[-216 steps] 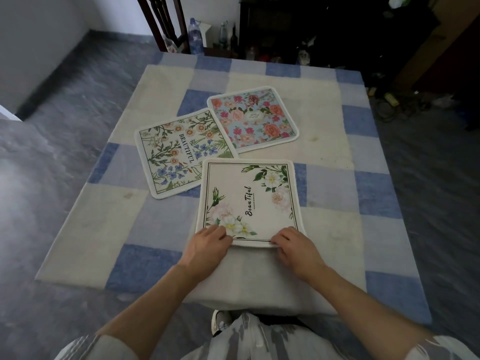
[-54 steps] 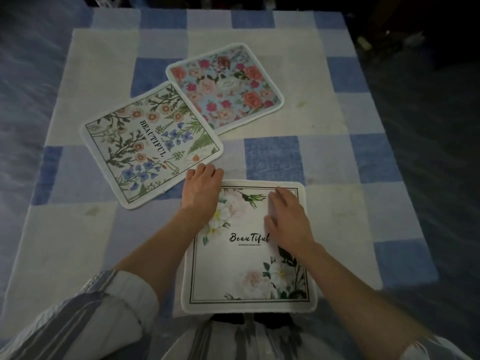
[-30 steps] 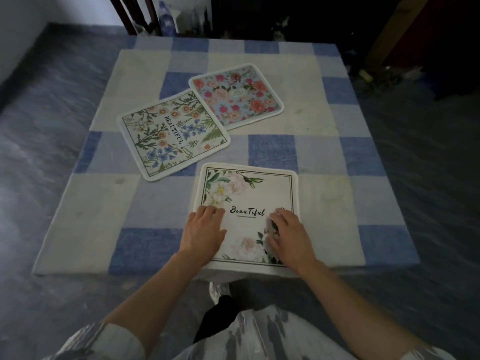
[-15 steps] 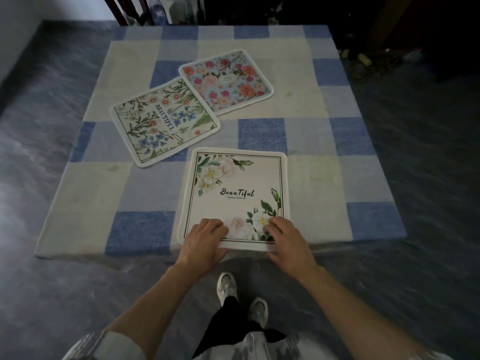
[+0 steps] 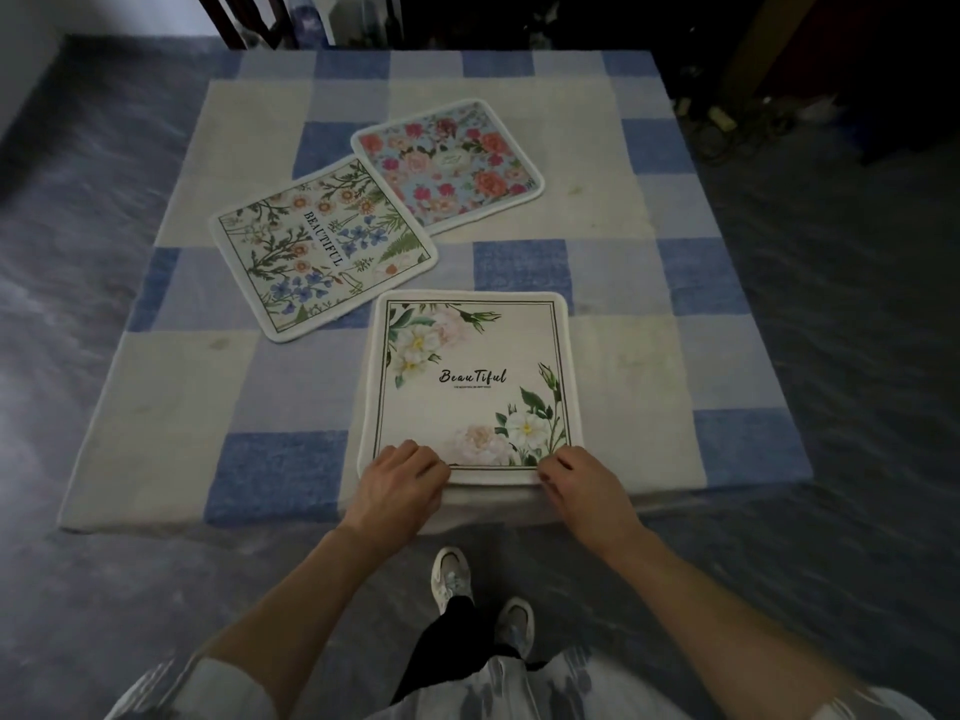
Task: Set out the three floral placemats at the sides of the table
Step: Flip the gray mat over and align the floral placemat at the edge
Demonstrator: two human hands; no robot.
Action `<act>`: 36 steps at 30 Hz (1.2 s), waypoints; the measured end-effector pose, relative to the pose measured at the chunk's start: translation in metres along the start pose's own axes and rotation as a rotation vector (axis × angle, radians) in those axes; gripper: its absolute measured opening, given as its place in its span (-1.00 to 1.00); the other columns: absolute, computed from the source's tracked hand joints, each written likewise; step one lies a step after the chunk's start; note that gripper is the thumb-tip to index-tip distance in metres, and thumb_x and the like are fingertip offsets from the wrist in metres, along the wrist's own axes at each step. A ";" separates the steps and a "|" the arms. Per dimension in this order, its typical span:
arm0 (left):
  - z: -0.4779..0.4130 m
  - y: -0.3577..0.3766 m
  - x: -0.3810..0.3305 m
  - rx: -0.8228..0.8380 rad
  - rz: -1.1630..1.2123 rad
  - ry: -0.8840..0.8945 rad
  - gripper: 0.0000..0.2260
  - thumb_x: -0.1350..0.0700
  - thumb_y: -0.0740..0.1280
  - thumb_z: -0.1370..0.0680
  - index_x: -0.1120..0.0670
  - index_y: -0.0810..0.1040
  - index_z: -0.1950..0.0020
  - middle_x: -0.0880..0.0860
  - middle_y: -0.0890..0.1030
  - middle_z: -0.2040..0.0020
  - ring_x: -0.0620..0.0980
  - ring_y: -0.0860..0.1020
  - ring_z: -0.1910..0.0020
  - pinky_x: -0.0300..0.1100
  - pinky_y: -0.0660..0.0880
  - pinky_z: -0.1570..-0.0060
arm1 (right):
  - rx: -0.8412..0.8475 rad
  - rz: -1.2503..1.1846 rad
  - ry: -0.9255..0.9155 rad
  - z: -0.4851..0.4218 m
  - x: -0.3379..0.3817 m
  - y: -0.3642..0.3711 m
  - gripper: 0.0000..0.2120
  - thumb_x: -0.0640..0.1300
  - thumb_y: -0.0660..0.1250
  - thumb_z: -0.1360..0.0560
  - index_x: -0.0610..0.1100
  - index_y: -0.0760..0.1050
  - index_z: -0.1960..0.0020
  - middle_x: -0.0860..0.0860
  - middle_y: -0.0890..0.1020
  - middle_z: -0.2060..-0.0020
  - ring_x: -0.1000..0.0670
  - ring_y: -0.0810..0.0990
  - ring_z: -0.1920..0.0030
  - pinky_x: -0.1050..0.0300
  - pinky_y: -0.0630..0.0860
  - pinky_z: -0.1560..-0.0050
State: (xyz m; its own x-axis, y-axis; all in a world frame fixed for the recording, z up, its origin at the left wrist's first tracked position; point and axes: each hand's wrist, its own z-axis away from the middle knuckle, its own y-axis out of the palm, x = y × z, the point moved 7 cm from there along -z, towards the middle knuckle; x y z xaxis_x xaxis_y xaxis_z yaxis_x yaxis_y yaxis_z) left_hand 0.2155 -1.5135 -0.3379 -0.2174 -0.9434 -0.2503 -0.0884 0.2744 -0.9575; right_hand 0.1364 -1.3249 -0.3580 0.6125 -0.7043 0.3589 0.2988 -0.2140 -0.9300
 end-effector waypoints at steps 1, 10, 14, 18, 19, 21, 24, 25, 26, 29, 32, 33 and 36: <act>0.001 -0.002 0.006 -0.006 0.004 -0.013 -0.91 0.23 0.48 -0.39 0.13 0.62 0.16 0.08 0.61 0.18 0.11 0.55 0.25 -0.03 0.51 0.31 | 0.006 0.007 0.001 -0.001 -0.002 0.000 -0.92 -0.28 0.41 -0.44 -0.23 0.58 0.07 -0.15 0.59 0.16 -0.17 0.55 0.16 -0.05 0.52 0.26; 0.022 0.008 0.031 0.037 0.051 -0.117 -0.94 0.18 0.40 -0.47 0.09 0.55 0.18 0.05 0.54 0.21 0.09 0.50 0.25 -0.05 0.46 0.33 | -0.072 0.085 -0.053 -0.009 -0.006 -0.016 -0.85 -0.32 0.52 -0.32 -0.20 0.57 0.19 -0.10 0.57 0.29 -0.14 0.53 0.30 0.05 0.45 0.33; 0.023 0.010 0.030 0.022 0.017 -0.140 -0.93 0.17 0.40 -0.47 0.09 0.53 0.18 0.05 0.52 0.22 0.08 0.46 0.26 -0.06 0.42 0.32 | -0.071 0.091 -0.044 -0.009 -0.013 -0.011 -0.83 -0.33 0.53 -0.32 -0.19 0.56 0.17 -0.10 0.58 0.27 -0.14 0.54 0.29 0.03 0.48 0.30; 0.020 0.003 0.038 -0.001 -0.024 -0.137 -0.90 0.16 0.30 -0.50 0.11 0.54 0.20 0.07 0.52 0.24 0.09 0.47 0.29 -0.07 0.42 0.34 | -0.017 0.079 -0.020 -0.004 -0.011 0.005 -0.82 -0.34 0.51 -0.33 -0.18 0.56 0.15 -0.09 0.58 0.25 -0.12 0.53 0.28 0.02 0.51 0.29; 0.019 0.000 0.042 -0.008 -0.026 -0.154 -0.89 0.16 0.29 -0.49 0.12 0.55 0.22 0.08 0.53 0.26 0.10 0.48 0.30 -0.07 0.43 0.35 | -0.006 0.075 -0.010 -0.003 -0.010 0.008 -0.82 -0.33 0.51 -0.34 -0.18 0.56 0.15 -0.08 0.58 0.24 -0.11 0.53 0.28 0.02 0.51 0.28; 0.015 -0.004 0.048 -0.009 -0.028 -0.178 -0.92 0.19 0.31 -0.45 0.13 0.56 0.24 0.08 0.53 0.27 0.12 0.49 0.30 -0.07 0.44 0.35 | 0.000 0.063 0.002 -0.001 -0.007 0.012 -0.80 -0.33 0.52 -0.31 -0.17 0.56 0.15 -0.07 0.58 0.25 -0.10 0.53 0.28 0.03 0.50 0.29; 0.011 -0.005 0.050 0.014 -0.027 -0.185 -0.93 0.27 0.42 -0.36 0.14 0.56 0.24 0.09 0.53 0.28 0.12 0.49 0.32 -0.09 0.43 0.36 | 0.006 0.079 -0.007 -0.001 -0.005 0.012 -0.78 -0.32 0.55 -0.28 -0.16 0.56 0.16 -0.06 0.58 0.26 -0.09 0.53 0.28 0.05 0.50 0.29; 0.011 -0.004 0.049 0.021 -0.017 -0.189 -0.88 0.29 0.46 -0.33 0.14 0.55 0.25 0.09 0.52 0.29 0.11 0.48 0.34 -0.10 0.43 0.37 | 0.001 0.091 -0.014 -0.002 -0.006 0.010 -0.77 -0.32 0.55 -0.27 -0.16 0.56 0.16 -0.06 0.58 0.26 -0.09 0.54 0.28 0.05 0.50 0.29; 0.011 -0.003 0.046 0.029 -0.008 -0.189 -0.85 0.29 0.49 -0.30 0.14 0.55 0.27 0.09 0.51 0.31 0.11 0.48 0.36 -0.11 0.42 0.39 | -0.009 0.103 -0.019 -0.002 -0.009 0.008 -0.77 -0.33 0.55 -0.26 -0.16 0.56 0.17 -0.06 0.58 0.26 -0.09 0.54 0.28 0.06 0.49 0.29; 0.011 0.002 0.034 0.039 0.007 -0.169 -0.83 0.28 0.51 -0.29 0.13 0.53 0.29 0.08 0.50 0.32 0.07 0.46 0.39 -0.12 0.39 0.41 | -0.013 0.127 -0.003 -0.003 -0.019 0.005 -0.74 -0.35 0.56 -0.24 -0.15 0.56 0.17 -0.06 0.58 0.25 -0.09 0.54 0.28 0.07 0.48 0.29; 0.014 0.006 0.033 0.035 0.022 -0.180 -0.82 0.28 0.51 -0.29 0.12 0.52 0.28 0.06 0.49 0.31 0.05 0.45 0.38 -0.14 0.37 0.39 | -0.015 0.130 0.004 -0.001 -0.021 0.006 -0.73 -0.36 0.56 -0.25 -0.15 0.56 0.16 -0.05 0.58 0.25 -0.09 0.54 0.27 0.06 0.49 0.28; 0.015 0.008 0.034 0.039 0.024 -0.181 -0.82 0.28 0.51 -0.29 0.13 0.52 0.28 0.07 0.49 0.31 0.05 0.45 0.37 -0.13 0.37 0.39 | -0.020 0.124 0.000 0.000 -0.019 0.006 -0.73 -0.36 0.56 -0.24 -0.16 0.56 0.17 -0.06 0.58 0.26 -0.10 0.54 0.28 0.06 0.49 0.28; 0.016 0.009 0.037 0.053 0.036 -0.168 -0.83 0.27 0.50 -0.31 0.12 0.53 0.26 0.06 0.50 0.29 0.06 0.46 0.34 -0.10 0.42 0.38 | -0.020 0.095 0.012 0.001 -0.015 0.005 -0.78 -0.35 0.55 -0.27 -0.17 0.57 0.18 -0.07 0.59 0.26 -0.10 0.55 0.28 0.04 0.52 0.29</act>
State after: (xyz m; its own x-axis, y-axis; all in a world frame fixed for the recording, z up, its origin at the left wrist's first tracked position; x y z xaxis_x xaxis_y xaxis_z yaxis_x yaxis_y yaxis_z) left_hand 0.2221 -1.5486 -0.3584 -0.0536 -0.9522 -0.3006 -0.0312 0.3025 -0.9526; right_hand 0.1293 -1.3147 -0.3681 0.6286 -0.7299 0.2686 0.2257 -0.1593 -0.9611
